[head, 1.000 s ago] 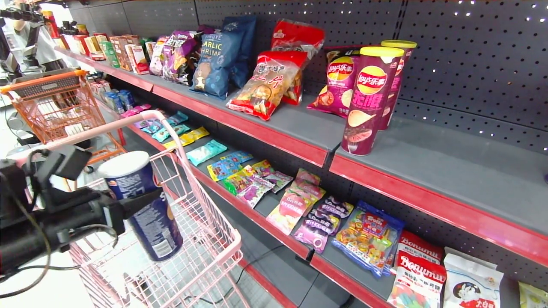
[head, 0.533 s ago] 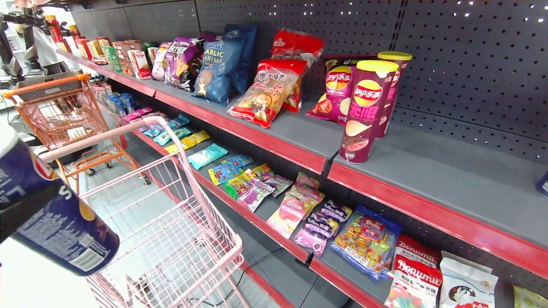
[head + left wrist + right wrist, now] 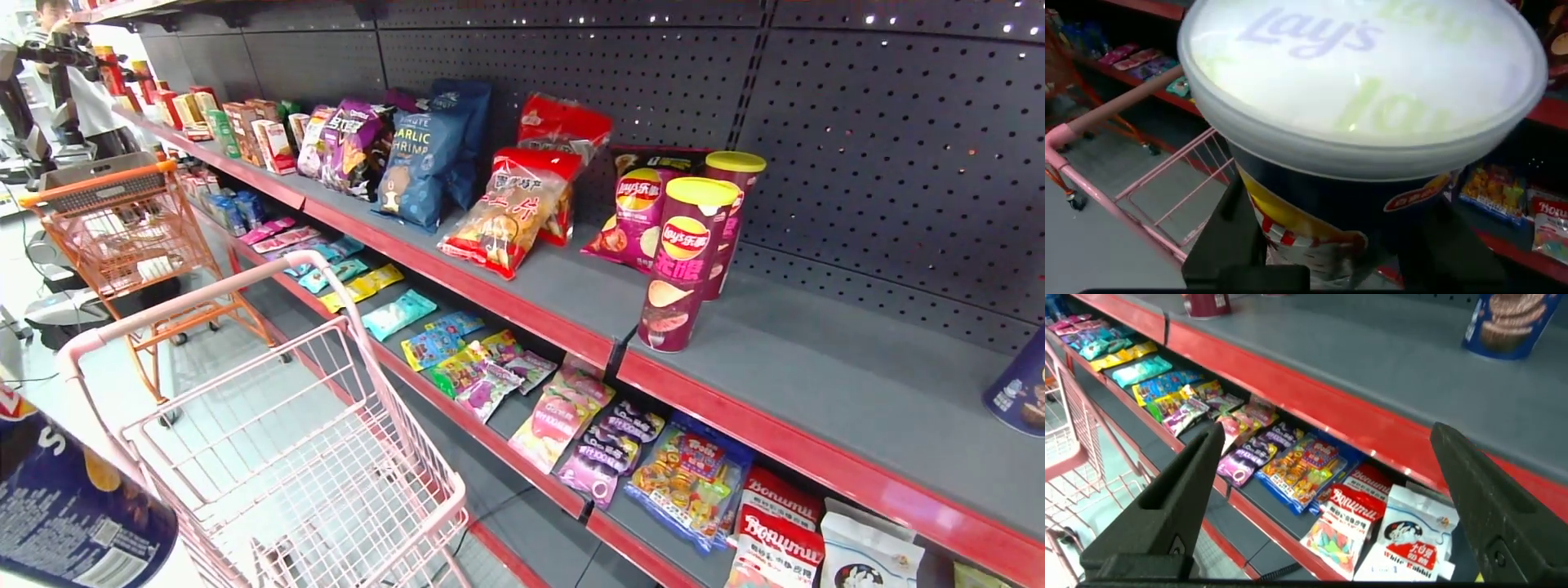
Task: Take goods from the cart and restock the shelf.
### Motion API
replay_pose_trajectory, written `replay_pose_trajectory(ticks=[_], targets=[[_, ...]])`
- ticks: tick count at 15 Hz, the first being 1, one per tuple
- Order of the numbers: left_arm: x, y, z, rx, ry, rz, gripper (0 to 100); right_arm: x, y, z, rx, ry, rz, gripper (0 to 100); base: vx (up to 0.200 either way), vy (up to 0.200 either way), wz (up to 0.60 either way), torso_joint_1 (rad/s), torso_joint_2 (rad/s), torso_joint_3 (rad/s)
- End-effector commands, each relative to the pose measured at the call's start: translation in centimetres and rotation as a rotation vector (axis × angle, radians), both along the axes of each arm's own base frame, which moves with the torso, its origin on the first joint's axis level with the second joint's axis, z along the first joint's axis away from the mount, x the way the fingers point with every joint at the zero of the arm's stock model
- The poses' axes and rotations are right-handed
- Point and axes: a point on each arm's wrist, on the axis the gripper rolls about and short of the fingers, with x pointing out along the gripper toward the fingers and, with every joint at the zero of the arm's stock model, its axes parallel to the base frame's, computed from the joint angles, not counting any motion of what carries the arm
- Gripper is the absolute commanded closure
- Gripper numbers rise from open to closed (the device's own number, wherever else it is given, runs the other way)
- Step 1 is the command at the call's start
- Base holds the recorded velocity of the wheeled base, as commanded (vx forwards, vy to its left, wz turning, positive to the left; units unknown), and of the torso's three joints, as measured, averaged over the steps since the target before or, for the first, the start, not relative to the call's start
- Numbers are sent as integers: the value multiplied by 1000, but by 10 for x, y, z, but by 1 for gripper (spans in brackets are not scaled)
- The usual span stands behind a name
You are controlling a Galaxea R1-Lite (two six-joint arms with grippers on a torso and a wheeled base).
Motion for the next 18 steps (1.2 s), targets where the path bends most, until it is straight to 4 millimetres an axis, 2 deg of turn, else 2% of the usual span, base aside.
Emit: replay_pose_trajectory(ticks=[1,10,18], targets=[[-11,-1,0,2,-35,0,100,0,0,0,0,1,1,0,0,0,0,173,-388,-222],[-18,-1,-1,5,-59,1,100,0,0,0,3,2,1,0,0,0,0,135,-306,-169],[-24,-1,-7,5,-71,6,100,0,0,0,5,2,1,0,0,0,-600,10,-7,-2]])
